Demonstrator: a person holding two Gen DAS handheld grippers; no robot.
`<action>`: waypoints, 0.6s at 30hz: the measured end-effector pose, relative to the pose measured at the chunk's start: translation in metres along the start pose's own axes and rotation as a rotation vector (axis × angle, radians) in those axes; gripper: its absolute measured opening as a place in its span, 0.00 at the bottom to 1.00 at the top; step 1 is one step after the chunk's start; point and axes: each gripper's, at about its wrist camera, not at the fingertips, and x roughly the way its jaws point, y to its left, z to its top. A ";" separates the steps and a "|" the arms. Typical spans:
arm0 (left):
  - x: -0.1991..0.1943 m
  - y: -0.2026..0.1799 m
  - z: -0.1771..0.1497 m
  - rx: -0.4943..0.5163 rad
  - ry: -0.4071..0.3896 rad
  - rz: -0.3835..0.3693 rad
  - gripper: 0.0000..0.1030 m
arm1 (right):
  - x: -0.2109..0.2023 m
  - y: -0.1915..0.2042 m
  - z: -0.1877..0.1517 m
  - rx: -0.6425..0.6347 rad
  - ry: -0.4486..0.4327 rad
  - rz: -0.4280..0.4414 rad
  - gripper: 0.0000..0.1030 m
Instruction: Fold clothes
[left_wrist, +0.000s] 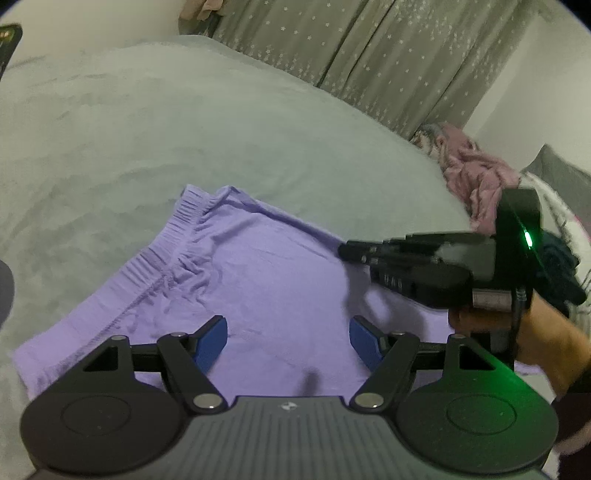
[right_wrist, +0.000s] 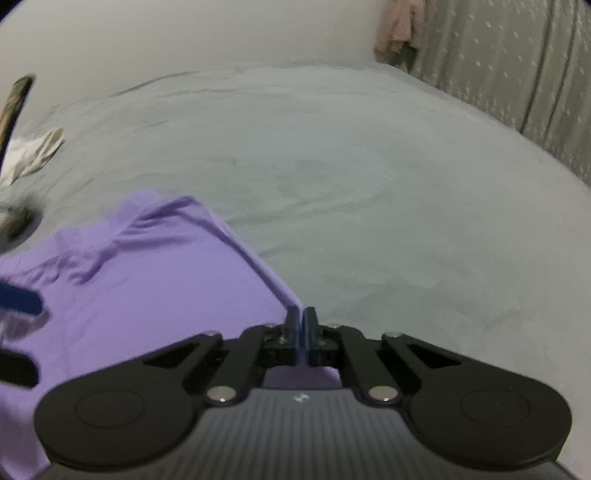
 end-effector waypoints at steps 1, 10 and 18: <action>-0.001 0.002 0.000 -0.025 -0.002 -0.024 0.71 | -0.006 0.006 -0.001 -0.023 -0.009 -0.006 0.02; 0.005 0.013 -0.002 -0.165 0.013 -0.162 0.71 | -0.057 0.054 -0.023 -0.180 -0.052 -0.048 0.01; 0.006 0.014 -0.004 -0.199 0.009 -0.171 0.71 | -0.079 0.080 -0.041 -0.231 -0.069 -0.037 0.01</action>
